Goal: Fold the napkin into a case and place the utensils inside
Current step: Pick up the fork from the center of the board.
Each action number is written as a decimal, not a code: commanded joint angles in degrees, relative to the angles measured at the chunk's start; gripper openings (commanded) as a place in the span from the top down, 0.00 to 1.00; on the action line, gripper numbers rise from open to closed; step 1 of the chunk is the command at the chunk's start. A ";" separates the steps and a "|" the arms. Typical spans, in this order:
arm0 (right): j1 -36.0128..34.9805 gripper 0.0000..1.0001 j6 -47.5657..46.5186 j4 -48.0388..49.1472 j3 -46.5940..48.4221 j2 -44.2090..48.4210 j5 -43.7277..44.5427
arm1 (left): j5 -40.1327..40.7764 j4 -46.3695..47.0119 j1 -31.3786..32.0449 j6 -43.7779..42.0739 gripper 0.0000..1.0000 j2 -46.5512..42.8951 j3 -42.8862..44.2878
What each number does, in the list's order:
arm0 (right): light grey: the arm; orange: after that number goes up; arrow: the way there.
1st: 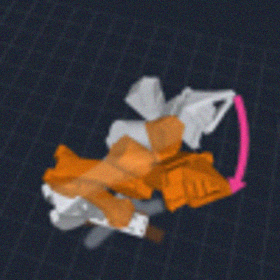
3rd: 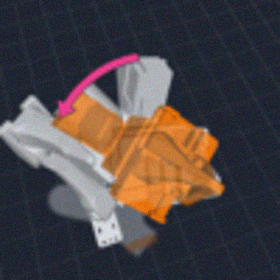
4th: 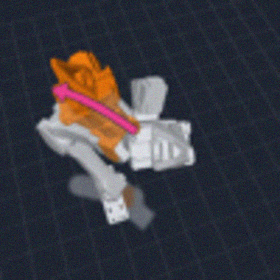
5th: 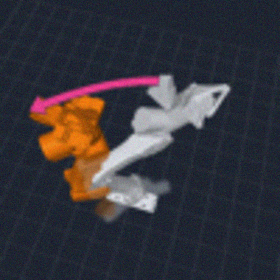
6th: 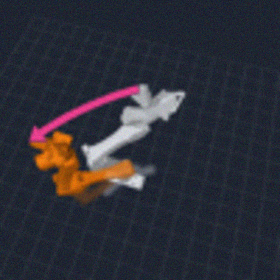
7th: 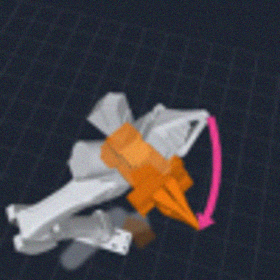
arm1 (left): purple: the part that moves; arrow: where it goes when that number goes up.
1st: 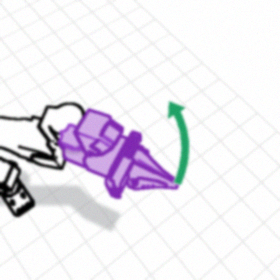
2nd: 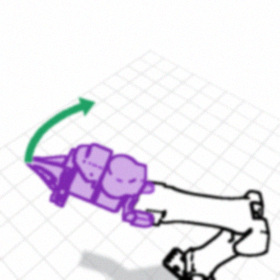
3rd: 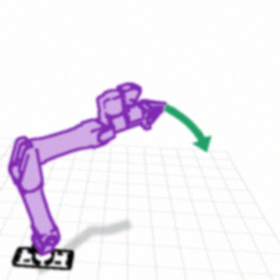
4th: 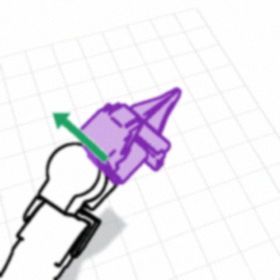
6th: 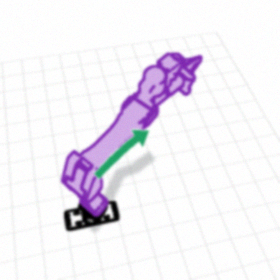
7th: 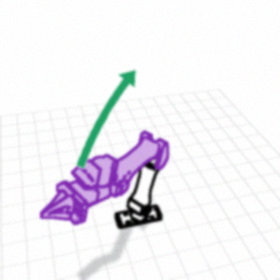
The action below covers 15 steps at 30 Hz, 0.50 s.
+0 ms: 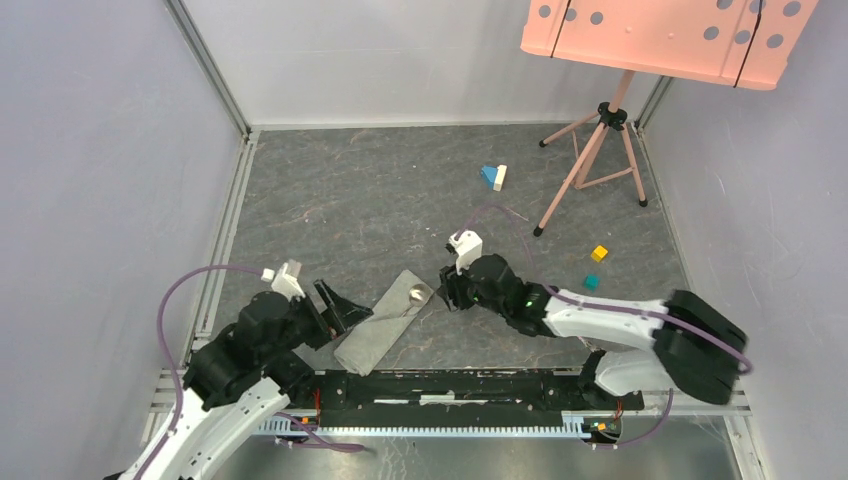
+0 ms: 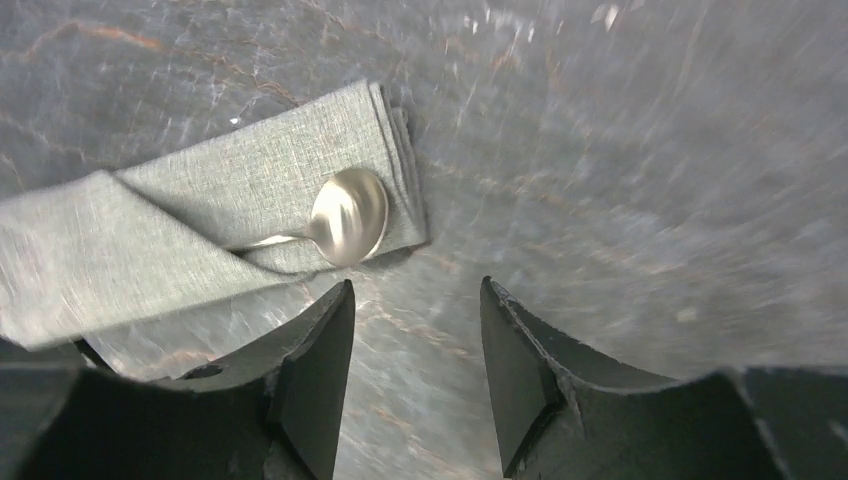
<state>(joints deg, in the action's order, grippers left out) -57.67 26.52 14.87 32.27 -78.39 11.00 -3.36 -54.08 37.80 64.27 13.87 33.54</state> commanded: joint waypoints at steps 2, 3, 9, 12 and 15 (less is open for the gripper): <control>0.01 0.43 -41.18 -27.02 8.41 13.72 2.96 | -1.35 10.02 0.08 -14.42 0.06 -4.11 6.02; 0.13 0.40 -46.12 -33.13 9.42 15.31 3.82 | -1.57 10.87 0.08 -15.94 0.06 -4.19 6.81; 2.12 0.23 -50.75 -52.16 8.48 19.91 16.79 | -1.19 12.60 0.08 -21.81 0.05 -3.27 9.01; 5.55 0.31 -49.18 -52.12 6.30 20.87 15.03 | -2.96 13.81 0.12 -22.68 0.05 -2.81 8.70; 9.61 0.41 -52.30 -52.16 3.69 23.38 14.87 | -5.39 14.69 0.08 -22.46 0.05 -2.94 7.98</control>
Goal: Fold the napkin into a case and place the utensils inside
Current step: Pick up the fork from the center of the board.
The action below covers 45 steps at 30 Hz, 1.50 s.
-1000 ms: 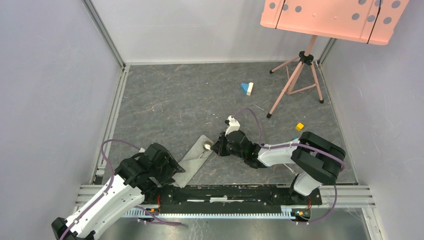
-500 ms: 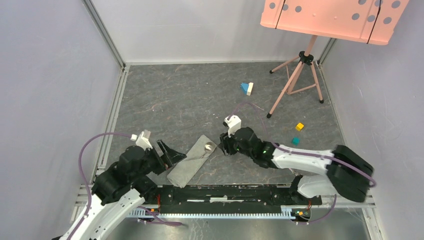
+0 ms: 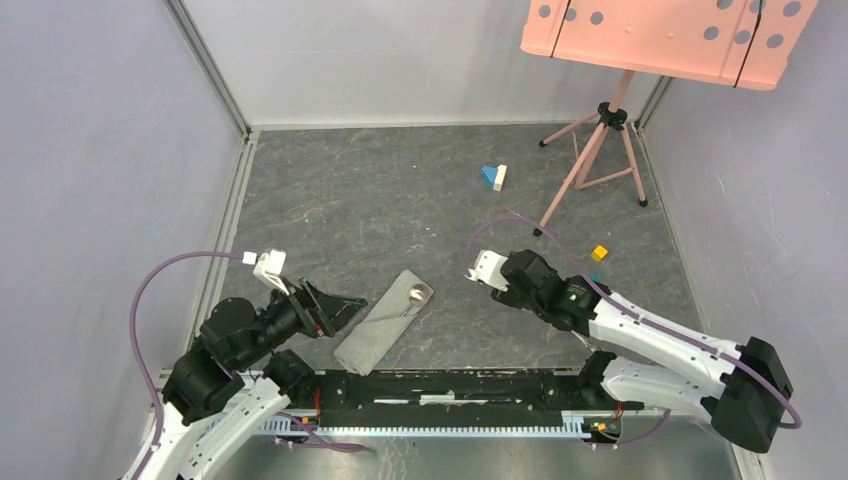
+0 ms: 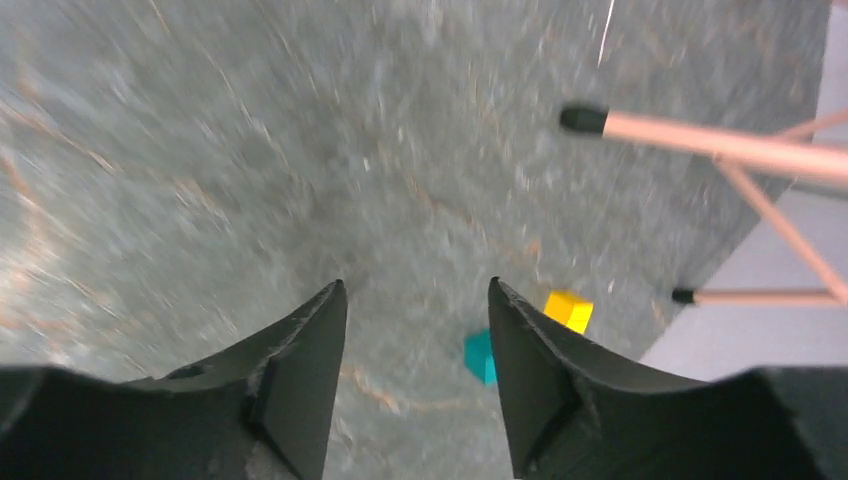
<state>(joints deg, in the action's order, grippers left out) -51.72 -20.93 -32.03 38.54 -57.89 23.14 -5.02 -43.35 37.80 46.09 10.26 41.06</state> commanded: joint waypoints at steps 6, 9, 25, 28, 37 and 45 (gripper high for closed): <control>5.93 0.51 -12.19 -6.32 -7.68 4.14 0.13 | -5.35 4.59 0.10 -4.83 0.05 -1.22 -0.39; 8.12 0.40 -12.75 -5.77 -9.11 3.67 -3.29 | -6.47 5.38 0.08 -4.86 0.05 -1.93 -0.31; 17.36 0.42 -12.95 -11.54 -6.01 -9.00 -16.54 | -5.56 1.41 0.09 -9.51 0.00 -7.30 1.23; 17.53 0.47 -13.51 -11.55 -5.74 -11.83 -16.96 | -4.16 0.28 0.08 -10.40 0.00 -7.99 1.92; 19.54 0.67 -17.51 -11.54 -4.21 -19.19 -20.82 | -2.14 -2.85 0.09 -13.27 0.00 -7.96 6.53; 19.99 0.99 -18.11 -11.49 2.06 -28.38 -29.63 | 0.13 -4.57 0.23 -12.70 0.00 -9.61 8.69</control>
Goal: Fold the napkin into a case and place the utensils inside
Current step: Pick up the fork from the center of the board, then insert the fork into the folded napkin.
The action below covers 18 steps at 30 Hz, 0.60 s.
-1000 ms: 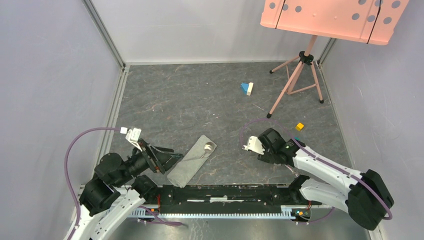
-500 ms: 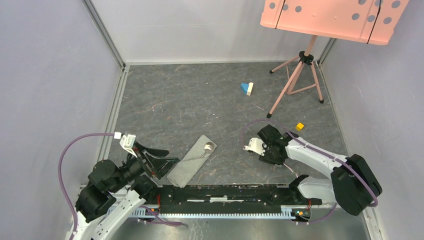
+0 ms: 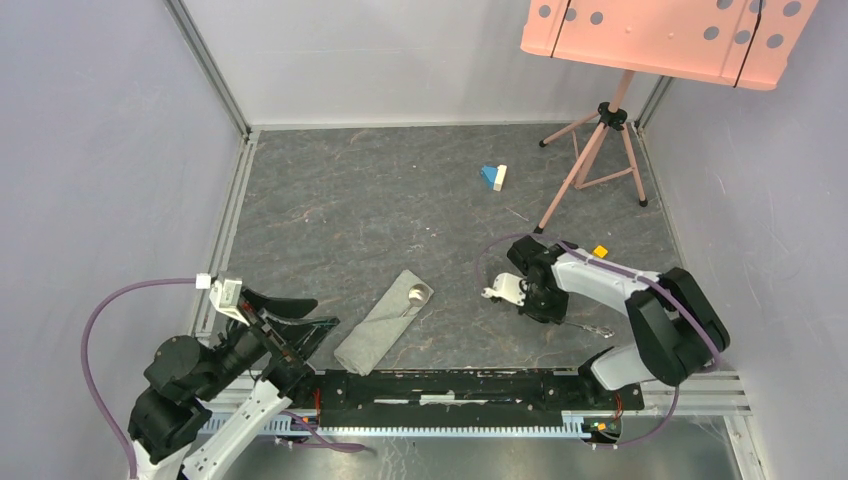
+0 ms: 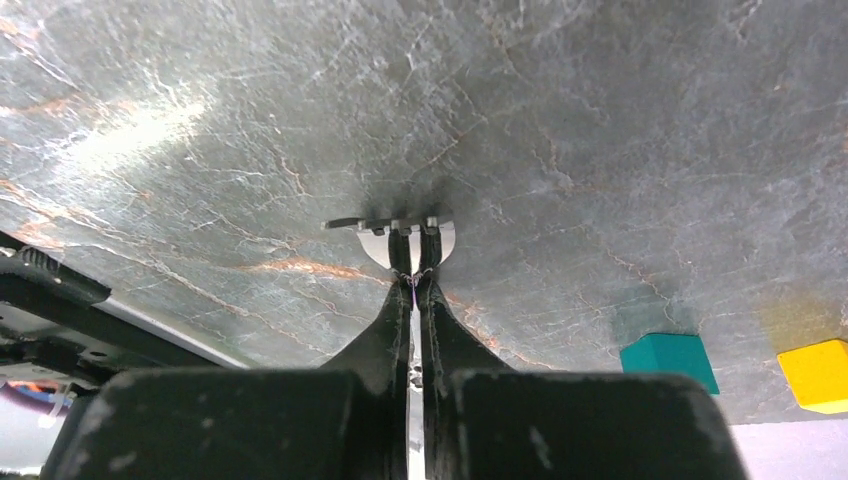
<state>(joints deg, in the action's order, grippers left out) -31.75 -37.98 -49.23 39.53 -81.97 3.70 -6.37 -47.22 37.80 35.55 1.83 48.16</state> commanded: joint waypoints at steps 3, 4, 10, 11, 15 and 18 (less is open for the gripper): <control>-0.06 0.99 1.98 9.07 1.32 -3.83 -7.05 | 1.54 -0.77 0.18 -1.33 0.00 -1.04 1.27; -0.03 1.00 3.95 10.89 0.97 -2.98 -4.30 | 1.60 -0.69 0.18 -0.94 0.00 -1.01 0.92; -0.01 1.00 16.99 16.63 4.30 2.73 5.50 | 1.85 0.90 0.23 3.90 0.00 1.26 -2.19; -0.07 1.00 19.48 16.44 6.51 2.69 5.68 | 2.49 0.78 0.16 5.02 0.00 1.97 -2.74; -0.69 1.00 29.54 15.86 13.18 2.97 3.92 | 5.54 -0.29 0.21 10.28 0.00 5.82 -4.88; -0.90 1.00 35.17 21.15 12.93 6.26 2.09 | 7.83 -1.55 0.17 13.91 0.02 9.34 -7.11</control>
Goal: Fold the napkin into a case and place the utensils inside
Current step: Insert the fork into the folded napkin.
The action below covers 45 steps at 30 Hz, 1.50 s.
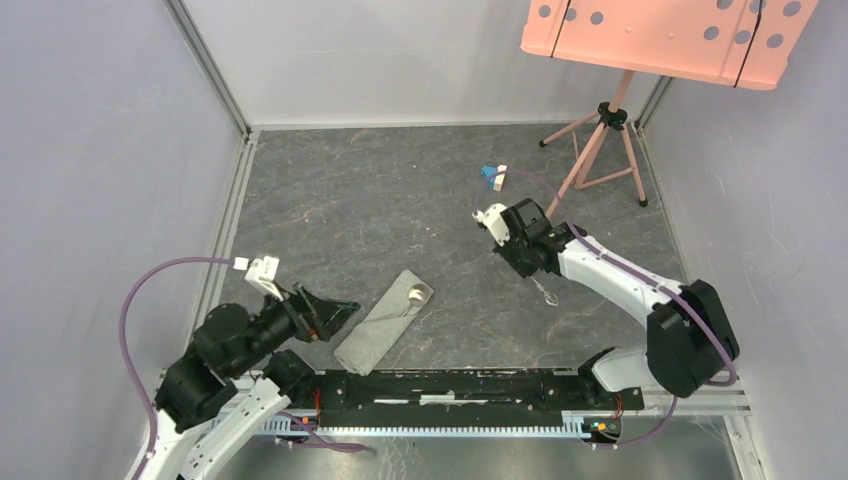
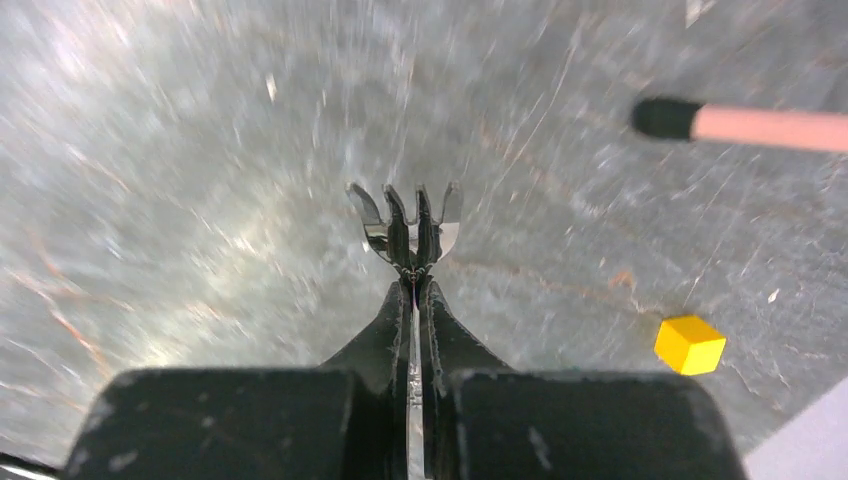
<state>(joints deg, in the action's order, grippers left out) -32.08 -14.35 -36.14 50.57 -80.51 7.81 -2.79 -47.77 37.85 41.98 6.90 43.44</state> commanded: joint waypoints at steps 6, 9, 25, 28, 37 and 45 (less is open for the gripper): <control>-1.08 1.00 19.03 25.68 -6.31 10.17 -10.49 | 7.39 -4.35 0.12 14.36 0.05 12.73 -5.63; -1.41 1.00 25.35 33.81 -9.46 11.47 -6.85 | 11.13 -8.47 0.11 19.61 0.05 15.66 -5.69; -12.01 0.99 63.62 43.67 -8.16 8.48 2.26 | 11.53 -15.69 0.12 40.96 0.18 20.04 -15.39; -14.84 0.99 70.33 37.64 -3.77 4.56 6.85 | 11.94 -15.15 0.12 41.78 0.17 19.73 -16.47; -18.52 1.00 78.71 6.27 23.87 -15.64 7.73 | 10.62 -8.30 0.11 42.05 0.29 19.44 -19.71; -21.72 1.00 87.44 5.85 25.53 -20.42 9.66 | 11.35 -12.02 0.12 43.04 0.31 17.92 -20.24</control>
<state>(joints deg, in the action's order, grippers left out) -51.90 66.46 -26.24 73.47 -98.87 14.37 7.40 -59.20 37.85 81.10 25.65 23.33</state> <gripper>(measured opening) 0.021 0.703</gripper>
